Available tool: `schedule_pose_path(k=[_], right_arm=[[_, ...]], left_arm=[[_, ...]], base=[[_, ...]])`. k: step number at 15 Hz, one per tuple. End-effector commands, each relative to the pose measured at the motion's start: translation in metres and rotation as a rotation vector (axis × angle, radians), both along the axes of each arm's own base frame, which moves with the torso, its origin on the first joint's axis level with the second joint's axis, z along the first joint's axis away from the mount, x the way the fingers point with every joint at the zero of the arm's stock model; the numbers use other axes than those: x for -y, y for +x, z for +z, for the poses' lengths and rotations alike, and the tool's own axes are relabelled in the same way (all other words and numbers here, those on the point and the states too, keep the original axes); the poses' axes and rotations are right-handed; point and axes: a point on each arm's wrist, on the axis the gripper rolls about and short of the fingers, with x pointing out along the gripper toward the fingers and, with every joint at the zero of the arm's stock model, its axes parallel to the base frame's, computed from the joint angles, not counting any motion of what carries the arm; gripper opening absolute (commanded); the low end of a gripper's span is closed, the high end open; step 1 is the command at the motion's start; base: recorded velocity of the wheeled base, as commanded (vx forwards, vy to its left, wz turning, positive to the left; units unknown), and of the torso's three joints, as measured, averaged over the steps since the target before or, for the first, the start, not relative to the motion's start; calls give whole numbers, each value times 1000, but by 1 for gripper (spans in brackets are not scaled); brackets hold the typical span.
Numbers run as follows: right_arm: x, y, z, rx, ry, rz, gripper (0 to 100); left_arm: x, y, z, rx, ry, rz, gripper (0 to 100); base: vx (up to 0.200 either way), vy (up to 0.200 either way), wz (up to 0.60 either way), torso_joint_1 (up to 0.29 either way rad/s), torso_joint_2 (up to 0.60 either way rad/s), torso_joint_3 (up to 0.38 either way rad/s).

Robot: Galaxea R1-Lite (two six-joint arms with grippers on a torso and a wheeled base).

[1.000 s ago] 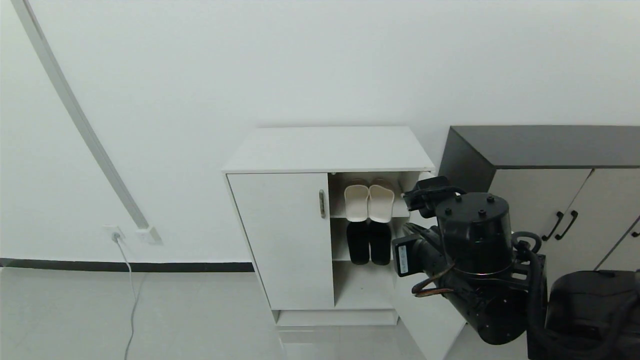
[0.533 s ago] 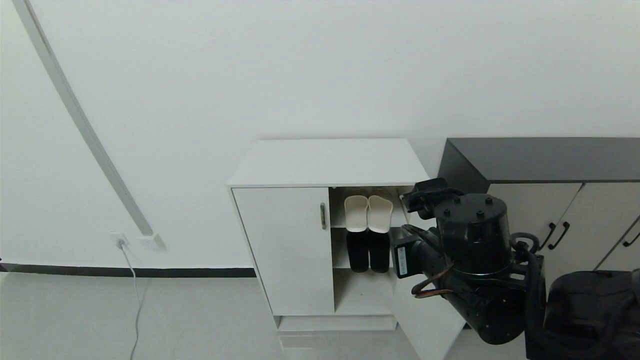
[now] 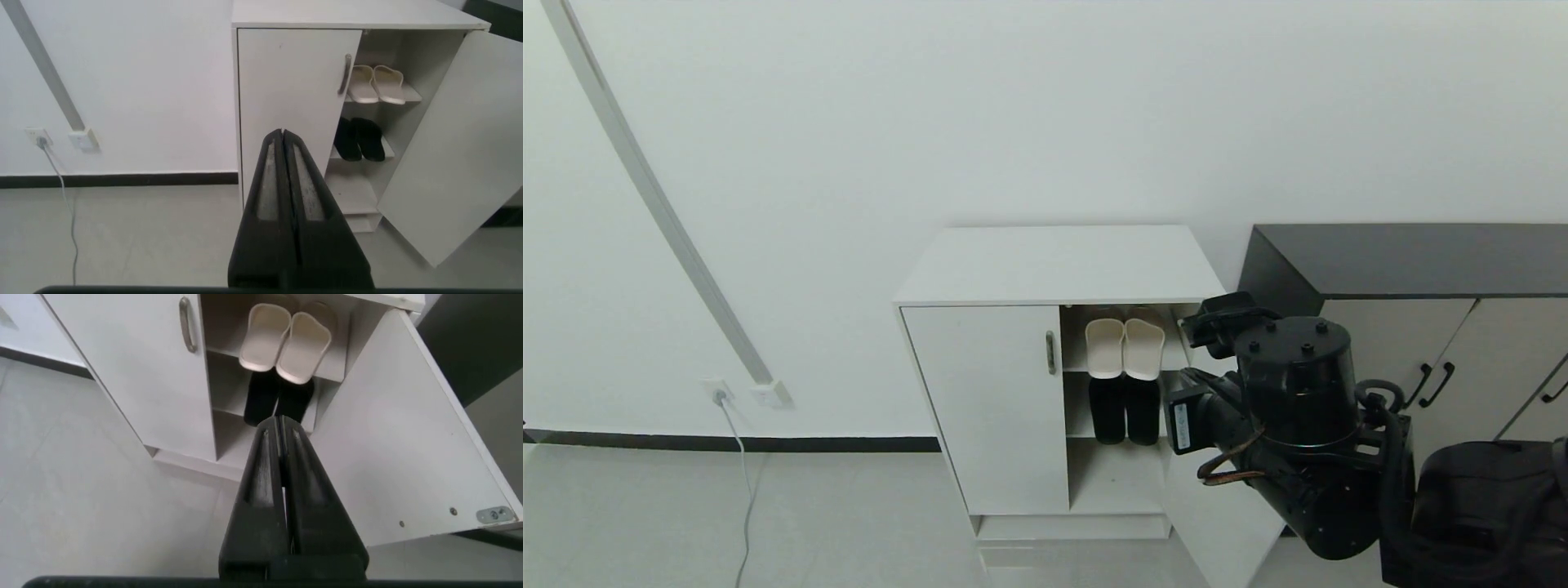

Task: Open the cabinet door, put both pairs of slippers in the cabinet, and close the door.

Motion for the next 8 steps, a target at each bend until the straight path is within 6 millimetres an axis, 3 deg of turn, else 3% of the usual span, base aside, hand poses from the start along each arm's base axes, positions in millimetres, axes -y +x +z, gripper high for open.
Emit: schedule_pose_path(k=[1,6,8], right_arm=[[1,0,0,-2,1,6,0],[3,2,0,-6,6,12,0],[3,3,0,-6,6,12,0]], left_arm=[[0,0,0,-1,0,1,0],[0,0,0,-1,0,-1,0],[0,0,0,-1,0,-1,0]], base=[[0,0,0,0,0,0],[0,0,0,0,0,0],[0,0,-600,2,0,2]])
